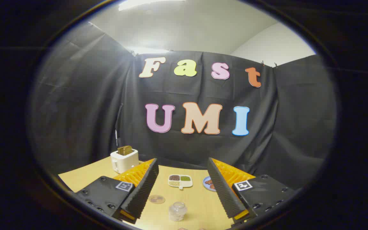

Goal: Take the bottle from table, then pour the juice into the cup, finally place the bottle on the coaster

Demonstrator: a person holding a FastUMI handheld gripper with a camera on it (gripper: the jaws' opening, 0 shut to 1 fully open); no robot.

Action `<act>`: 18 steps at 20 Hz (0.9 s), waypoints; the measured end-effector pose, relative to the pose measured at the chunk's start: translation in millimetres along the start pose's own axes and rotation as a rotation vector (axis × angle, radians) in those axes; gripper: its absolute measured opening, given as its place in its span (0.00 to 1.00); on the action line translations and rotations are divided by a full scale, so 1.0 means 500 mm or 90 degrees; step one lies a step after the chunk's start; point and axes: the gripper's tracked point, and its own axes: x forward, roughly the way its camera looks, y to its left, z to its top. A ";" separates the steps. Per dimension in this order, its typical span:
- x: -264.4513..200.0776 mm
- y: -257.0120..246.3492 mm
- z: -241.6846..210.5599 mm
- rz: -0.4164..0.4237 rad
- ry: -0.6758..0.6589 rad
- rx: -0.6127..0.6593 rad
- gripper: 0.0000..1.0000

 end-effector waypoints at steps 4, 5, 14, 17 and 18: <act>0.000 -0.002 -0.008 -0.005 -0.001 0.003 0.99; 0.000 -0.002 -0.008 -0.005 -0.001 0.004 0.99; -0.020 -0.006 -0.005 -0.009 -0.006 0.015 0.99; -0.022 -0.011 -0.020 -0.016 0.002 0.014 0.98; -0.022 -0.010 -0.025 -0.015 0.005 0.020 0.98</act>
